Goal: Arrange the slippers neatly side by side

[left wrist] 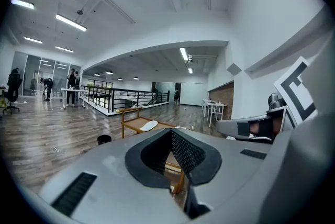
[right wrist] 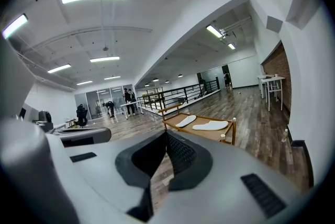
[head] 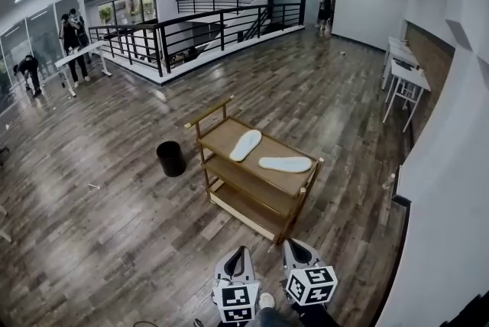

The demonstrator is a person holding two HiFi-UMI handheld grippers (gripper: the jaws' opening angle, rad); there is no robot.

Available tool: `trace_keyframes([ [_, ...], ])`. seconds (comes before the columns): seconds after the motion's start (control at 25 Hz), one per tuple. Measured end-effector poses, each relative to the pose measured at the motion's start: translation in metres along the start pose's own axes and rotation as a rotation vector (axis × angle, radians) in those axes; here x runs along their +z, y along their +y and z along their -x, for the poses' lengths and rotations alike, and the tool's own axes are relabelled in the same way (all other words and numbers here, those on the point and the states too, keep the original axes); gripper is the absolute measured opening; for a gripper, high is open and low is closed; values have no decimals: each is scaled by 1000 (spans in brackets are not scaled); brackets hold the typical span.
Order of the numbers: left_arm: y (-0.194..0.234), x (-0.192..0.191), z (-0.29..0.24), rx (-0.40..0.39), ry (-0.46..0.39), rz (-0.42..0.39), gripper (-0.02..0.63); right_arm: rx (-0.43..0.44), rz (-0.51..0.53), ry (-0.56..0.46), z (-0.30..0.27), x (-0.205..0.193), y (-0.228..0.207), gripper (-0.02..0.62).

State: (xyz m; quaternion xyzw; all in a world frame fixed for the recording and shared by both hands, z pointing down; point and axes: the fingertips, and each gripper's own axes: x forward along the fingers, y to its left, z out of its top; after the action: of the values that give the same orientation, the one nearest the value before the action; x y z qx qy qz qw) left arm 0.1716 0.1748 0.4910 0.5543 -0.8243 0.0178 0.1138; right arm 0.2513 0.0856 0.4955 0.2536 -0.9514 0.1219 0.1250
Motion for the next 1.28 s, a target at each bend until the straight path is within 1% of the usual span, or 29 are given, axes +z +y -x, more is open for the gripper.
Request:
trace_keyframes([
  [0.2, 17, 6, -46, 39, 3, -4, -2, 23, 7, 3, -50, 15, -18, -2],
  [0.4, 26, 22, -94, 71, 2, -6, -2, 55, 20, 11, -98, 39, -41, -2],
  [0.64, 45, 35, -137, 132, 0, 2, -2, 109, 38, 14, -150, 61, -55, -2],
  [0.84, 58, 39, -152, 179, -5, 6, -2, 162, 47, 21, -178, 65, -52, -2],
  [1.0, 70, 38, -155, 224, -1, 20, -2, 194, 53, 40, -195, 63, -48, -2],
  [1.28, 107, 39, -155, 289, 4, 32, -2, 244, 61, 54, -227, 66, -24, -2],
])
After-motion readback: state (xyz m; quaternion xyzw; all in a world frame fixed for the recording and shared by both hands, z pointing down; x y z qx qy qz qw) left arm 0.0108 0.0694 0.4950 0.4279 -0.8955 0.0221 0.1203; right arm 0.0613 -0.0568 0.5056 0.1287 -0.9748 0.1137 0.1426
